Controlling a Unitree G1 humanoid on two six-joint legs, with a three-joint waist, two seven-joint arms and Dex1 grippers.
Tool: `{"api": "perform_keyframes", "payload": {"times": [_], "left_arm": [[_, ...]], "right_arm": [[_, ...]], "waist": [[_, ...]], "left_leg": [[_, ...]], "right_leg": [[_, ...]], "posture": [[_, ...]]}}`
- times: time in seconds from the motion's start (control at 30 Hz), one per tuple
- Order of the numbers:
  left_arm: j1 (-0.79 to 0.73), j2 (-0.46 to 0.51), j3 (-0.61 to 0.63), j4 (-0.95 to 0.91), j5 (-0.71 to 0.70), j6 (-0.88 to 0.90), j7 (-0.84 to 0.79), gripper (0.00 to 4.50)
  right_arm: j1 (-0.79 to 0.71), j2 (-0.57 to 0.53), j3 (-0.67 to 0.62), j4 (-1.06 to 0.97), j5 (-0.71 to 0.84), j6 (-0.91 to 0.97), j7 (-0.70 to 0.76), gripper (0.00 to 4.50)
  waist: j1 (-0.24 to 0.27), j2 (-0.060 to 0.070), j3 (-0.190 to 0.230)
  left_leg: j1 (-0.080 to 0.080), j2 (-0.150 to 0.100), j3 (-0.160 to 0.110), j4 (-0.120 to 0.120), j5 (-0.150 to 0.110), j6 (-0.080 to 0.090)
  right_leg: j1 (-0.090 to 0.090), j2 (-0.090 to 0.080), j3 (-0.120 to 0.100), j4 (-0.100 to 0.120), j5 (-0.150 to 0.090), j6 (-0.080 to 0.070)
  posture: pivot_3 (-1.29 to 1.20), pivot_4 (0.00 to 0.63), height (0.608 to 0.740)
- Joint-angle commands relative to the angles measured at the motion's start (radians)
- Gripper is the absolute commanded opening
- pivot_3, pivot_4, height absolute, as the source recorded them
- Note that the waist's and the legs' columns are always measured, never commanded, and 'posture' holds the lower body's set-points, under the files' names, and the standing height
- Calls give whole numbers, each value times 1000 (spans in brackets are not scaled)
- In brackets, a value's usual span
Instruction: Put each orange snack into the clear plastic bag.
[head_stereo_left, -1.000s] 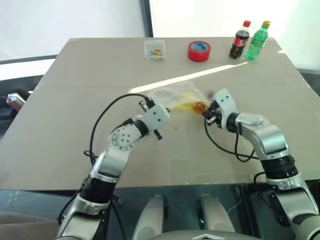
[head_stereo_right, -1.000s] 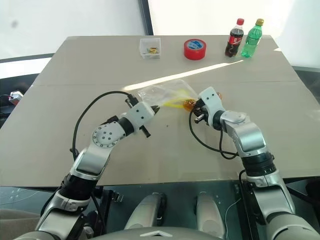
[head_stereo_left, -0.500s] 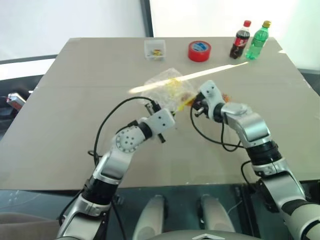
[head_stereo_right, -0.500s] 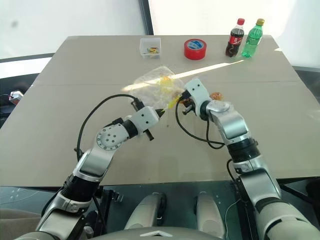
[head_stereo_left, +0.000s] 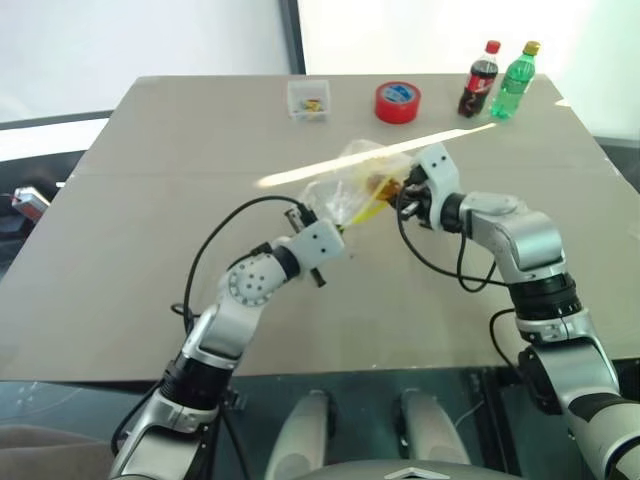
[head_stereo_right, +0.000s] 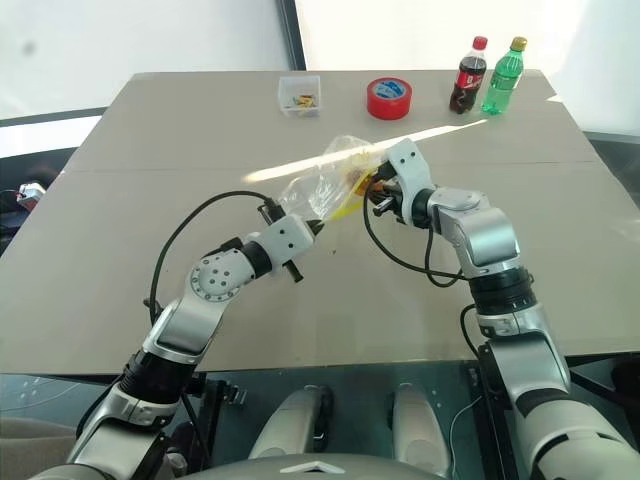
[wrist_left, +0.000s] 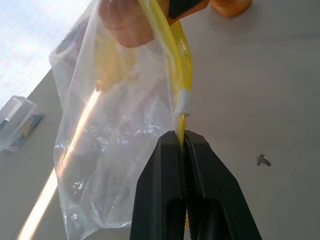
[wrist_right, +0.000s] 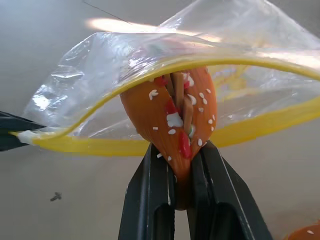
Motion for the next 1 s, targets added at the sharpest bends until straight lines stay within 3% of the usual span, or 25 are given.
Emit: {"api": "perform_keyframes", "payload": {"times": [0.03,0.5,0.7,0.77,0.83,0.87,0.9,1.0], "left_arm": [[-24,-17,3,-12,-22,-52,0,0],[-41,-46,-15,52,-24,-210,-2,0],[-20,-46,-13,63,-35,-237,-10,0],[-17,-48,-14,70,-34,-244,-8,0],[-18,-52,-10,75,-34,-246,-3,0],[-20,-55,-7,79,-34,-245,0,0],[-21,-58,-2,82,-34,-240,5,0],[-24,-63,12,101,-24,-211,29,0]], "right_arm": [[-3,20,41,-40,-12,-21,-7,36],[-57,26,121,181,-144,-234,-10,36],[-59,76,87,141,-83,-275,45,36],[-49,73,96,130,-87,-275,58,897],[-41,67,102,133,-100,-281,60,1480],[-38,66,99,132,-103,-283,58,2186],[-33,66,92,128,-104,-286,52,2606],[-9,51,42,56,-19,-192,107,2668]], "waist": [[0,0,0],[1,0,0],[-2,0,0],[-1,0,0],[0,0,0],[2,0,0],[3,0,0],[2,0,0]], "left_leg": [[0,0,0,0,0,0],[0,0,1,0,0,0],[0,0,1,0,0,0],[0,0,1,-1,0,0],[0,0,1,0,0,0],[0,0,1,0,0,0],[0,0,0,0,0,0],[0,0,0,0,0,0]], "right_leg": [[0,0,0,0,0,0],[0,0,0,0,0,0],[-1,0,1,0,0,0],[-1,0,1,0,0,0],[-1,0,1,0,0,0],[-1,0,1,0,0,0],[-1,0,0,0,0,0],[-1,0,1,0,0,0]], "posture": [[0,150,740],[0,150,740],[0,150,740],[0,150,740],[0,150,740],[0,150,740],[0,150,740],[0,150,740]]}}
